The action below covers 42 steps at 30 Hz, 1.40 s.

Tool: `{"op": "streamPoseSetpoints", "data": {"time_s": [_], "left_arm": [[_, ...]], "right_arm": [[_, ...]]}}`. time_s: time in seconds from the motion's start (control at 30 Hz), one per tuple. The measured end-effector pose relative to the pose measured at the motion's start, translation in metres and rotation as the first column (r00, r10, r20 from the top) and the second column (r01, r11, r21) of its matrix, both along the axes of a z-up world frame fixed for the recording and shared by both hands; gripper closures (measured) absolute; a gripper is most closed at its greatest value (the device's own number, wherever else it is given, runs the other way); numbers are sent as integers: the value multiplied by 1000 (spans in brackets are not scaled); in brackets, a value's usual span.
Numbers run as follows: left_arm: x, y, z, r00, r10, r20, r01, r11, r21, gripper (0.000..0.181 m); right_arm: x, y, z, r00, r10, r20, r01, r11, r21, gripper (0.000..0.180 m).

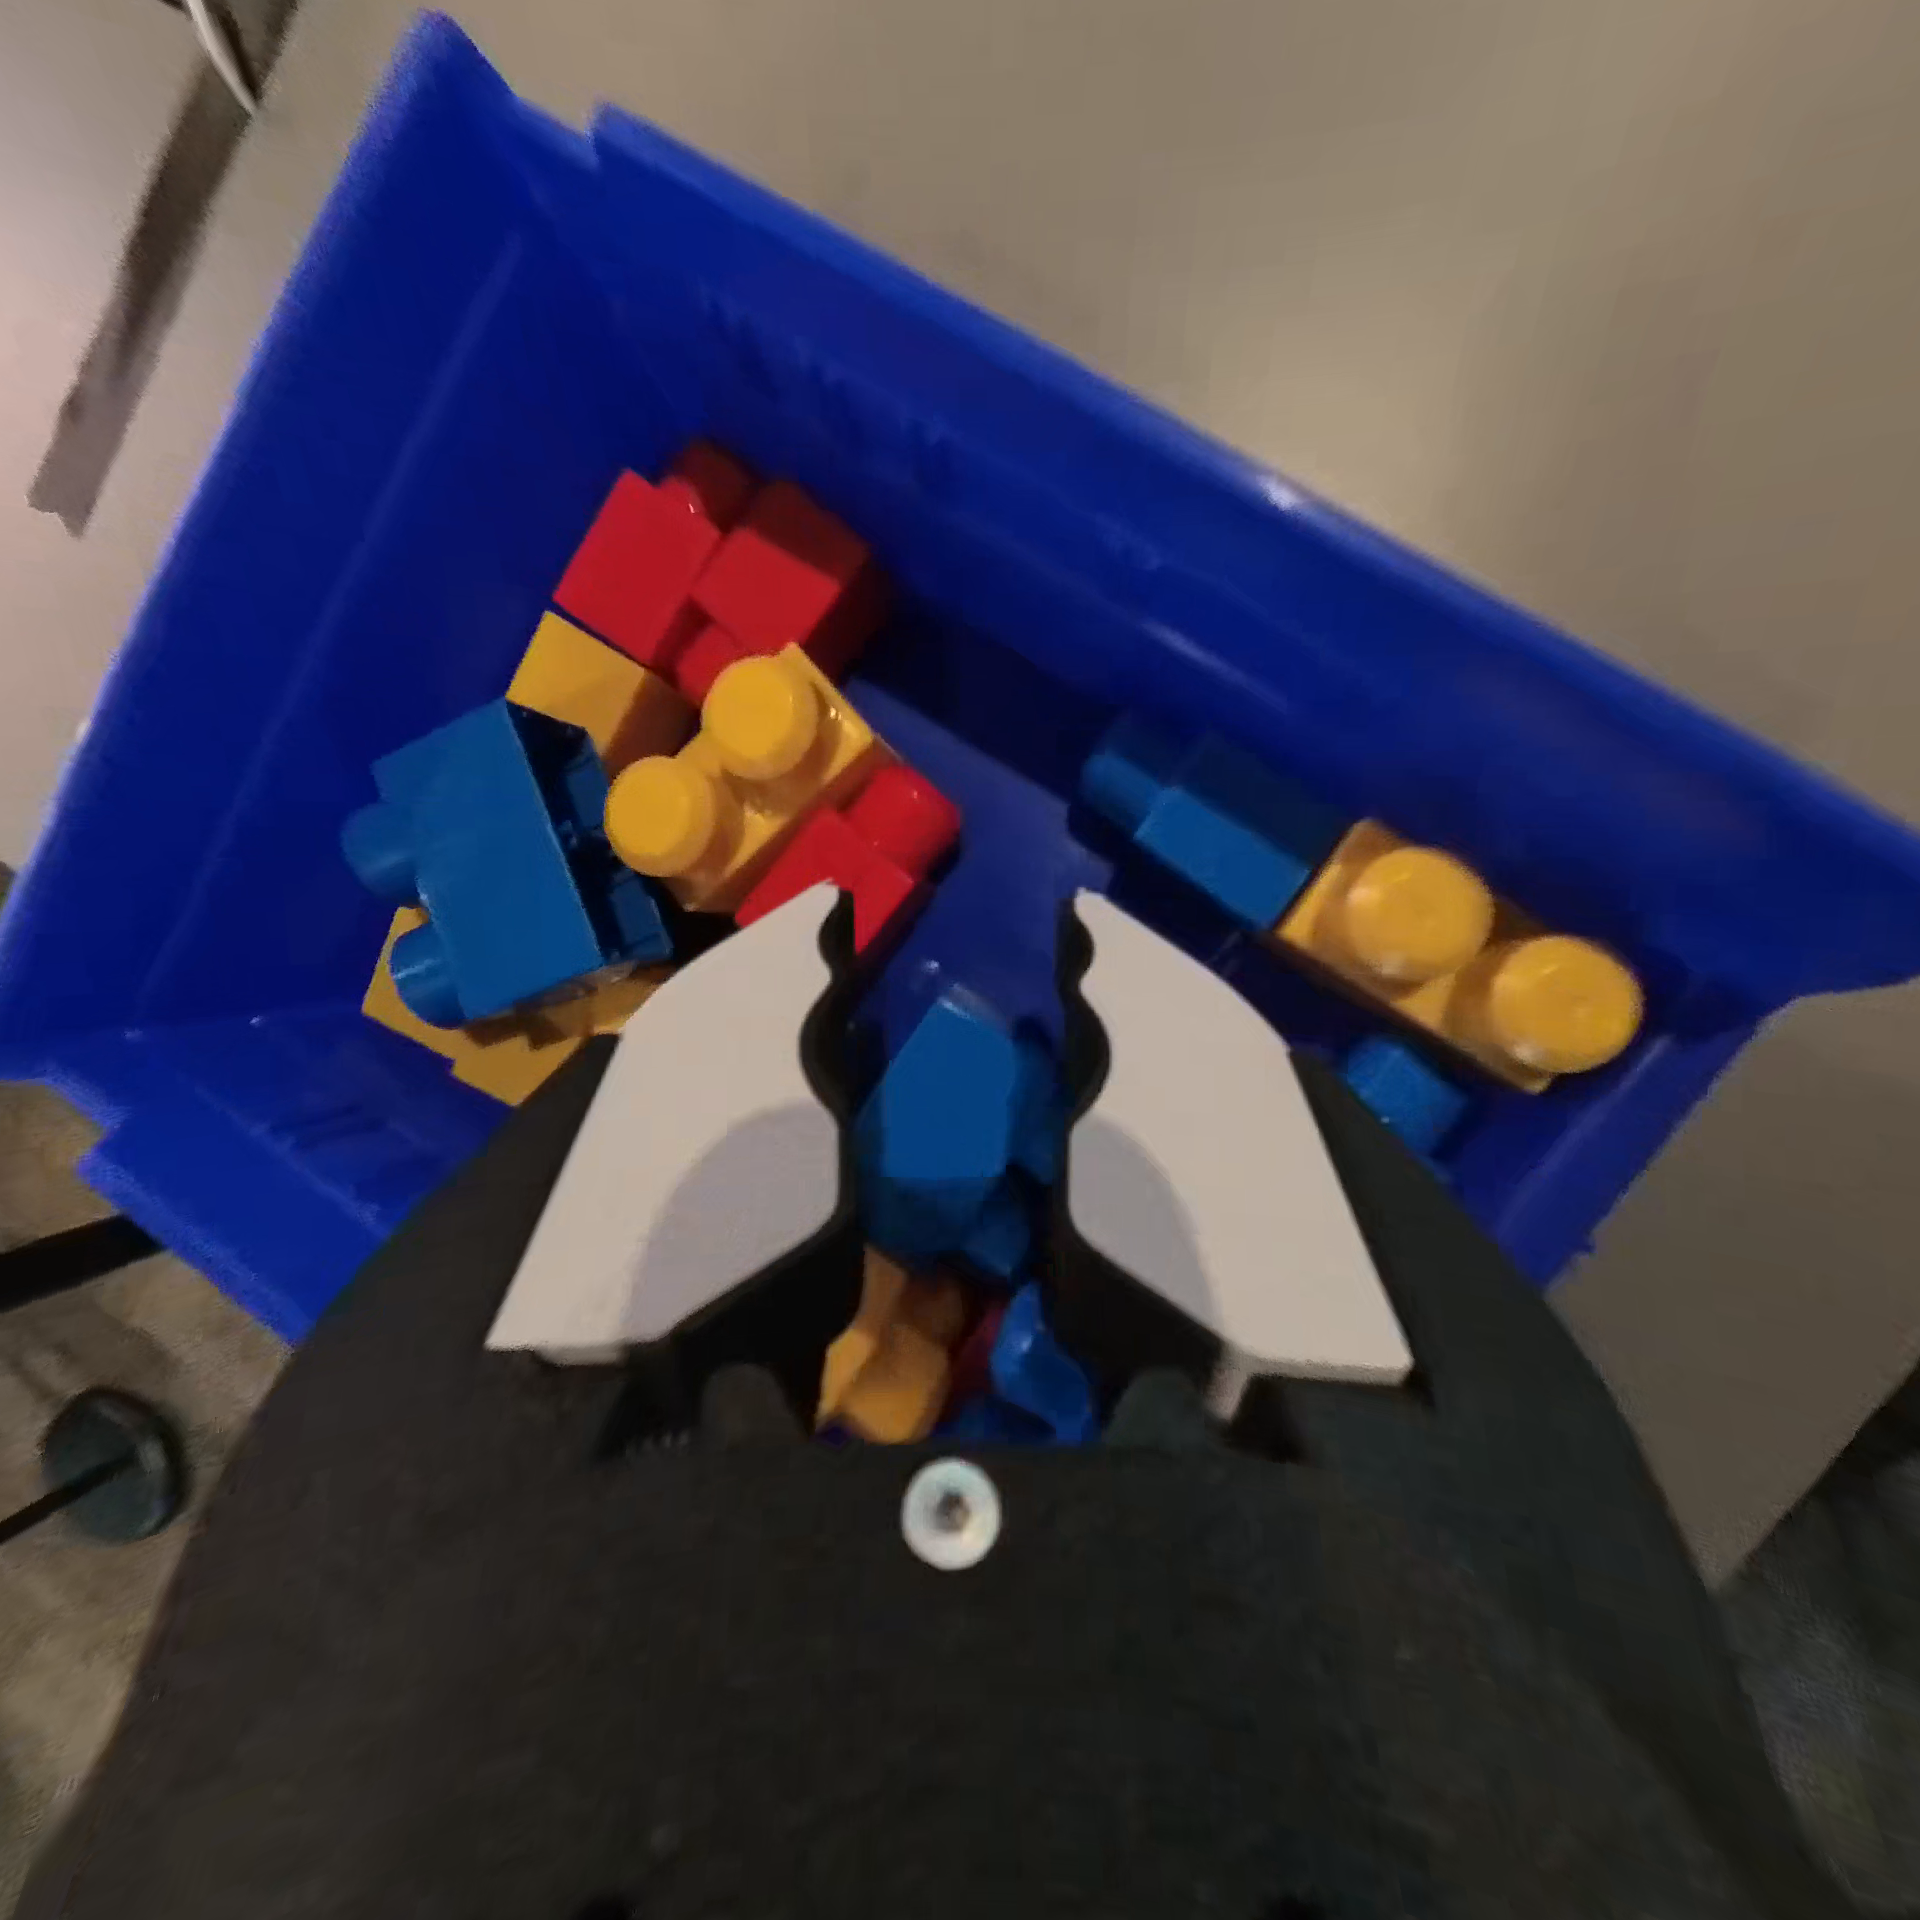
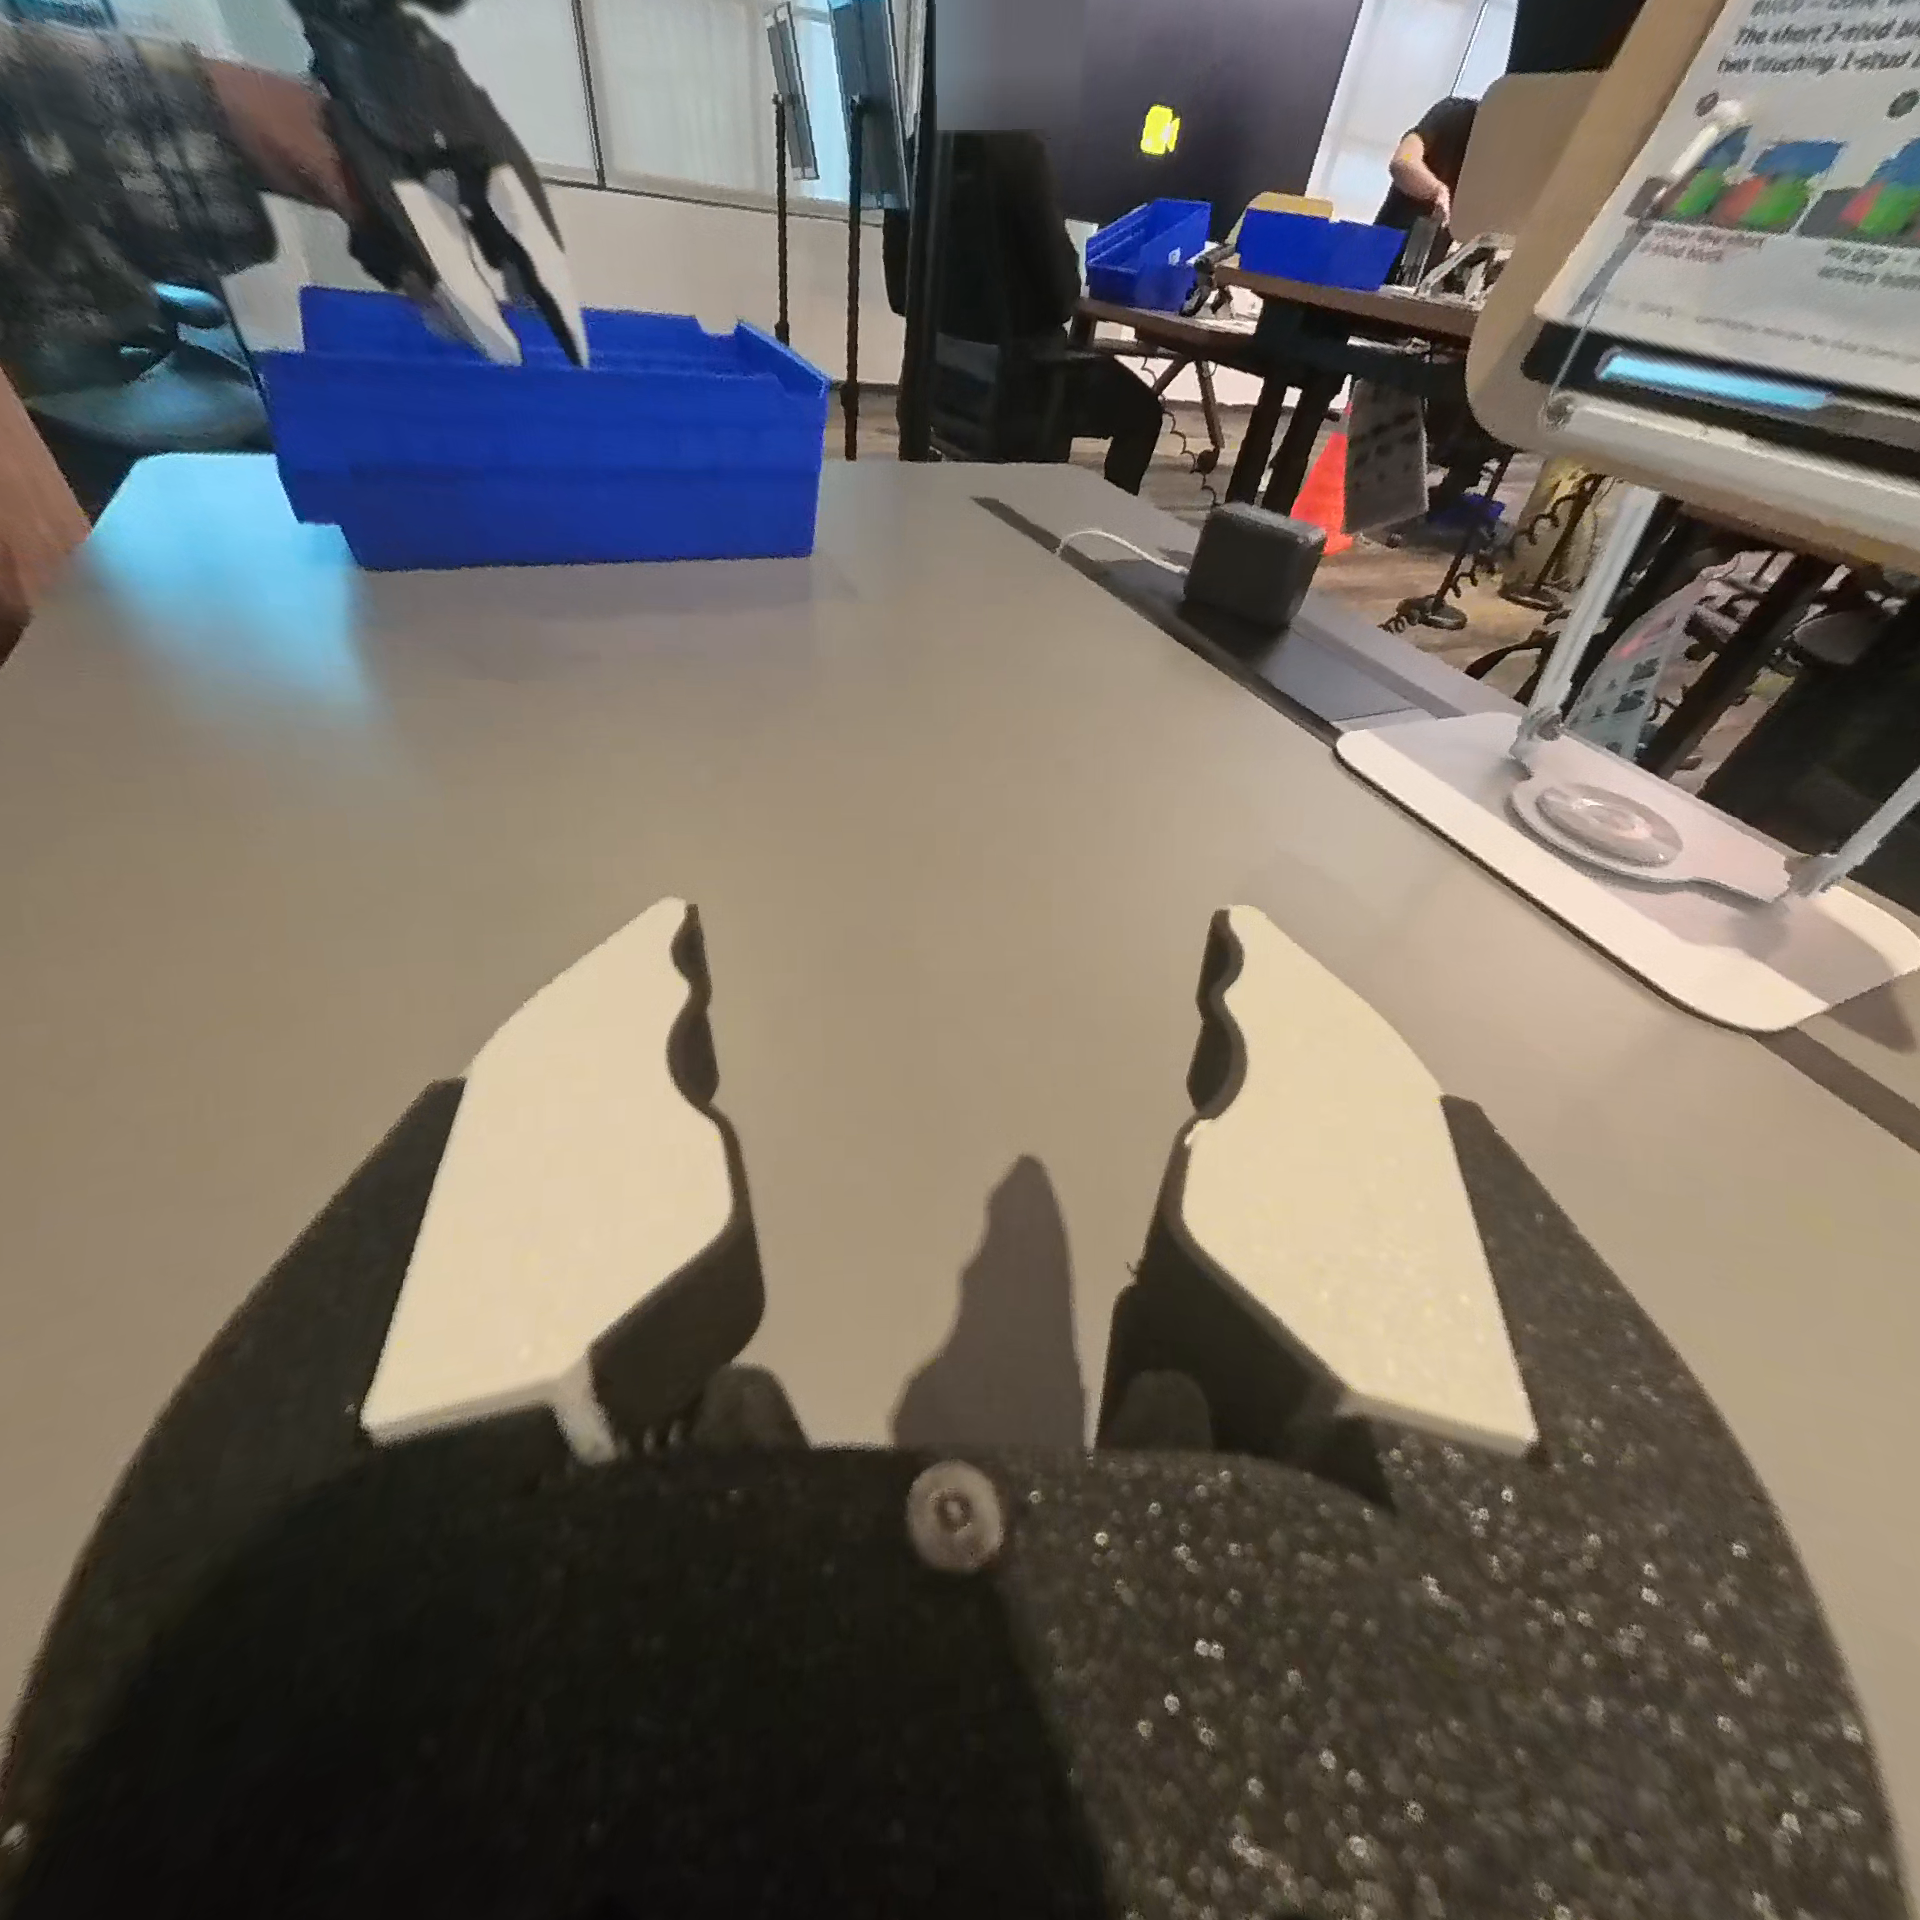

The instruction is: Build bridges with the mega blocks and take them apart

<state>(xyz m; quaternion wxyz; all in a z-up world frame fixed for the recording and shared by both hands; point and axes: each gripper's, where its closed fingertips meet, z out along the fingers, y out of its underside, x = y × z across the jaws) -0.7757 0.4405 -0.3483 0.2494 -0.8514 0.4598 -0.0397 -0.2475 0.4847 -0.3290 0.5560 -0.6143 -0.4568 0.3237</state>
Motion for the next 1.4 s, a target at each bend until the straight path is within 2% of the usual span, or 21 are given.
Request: {"op": "streamPoseSetpoints", "data": {"time_s": [0.13,0.5,0.77,1.13,1.27,1.4], "left_arm": [[-13,12,-16,989,-52,-137,46,998,-47,145],[-25,25,-50,933,-153,-327,90,976,-198,135],[-24,27,-57,918,-177,-355,97,967,-234,130],[-21,22,-66,890,-225,-395,110,950,-294,138],[-20,21,-66,916,-163,-367,55,956,-290,140],[-18,22,-54,958,-40,-285,-23,977,-213,141]], "right_arm": [[-2,-5,4,1000,-1,1,1,1000,0,90],[-2,-12,16,1000,4,-1,-4,1000,14,88],[-3,-13,10,1000,23,-2,-23,1000,4,88],[0,-17,11,999,37,-27,-36,999,15,90],[3,-17,14,999,34,-42,-33,999,25,92],[7,-17,16,997,31,-66,-30,999,20,93]]}}
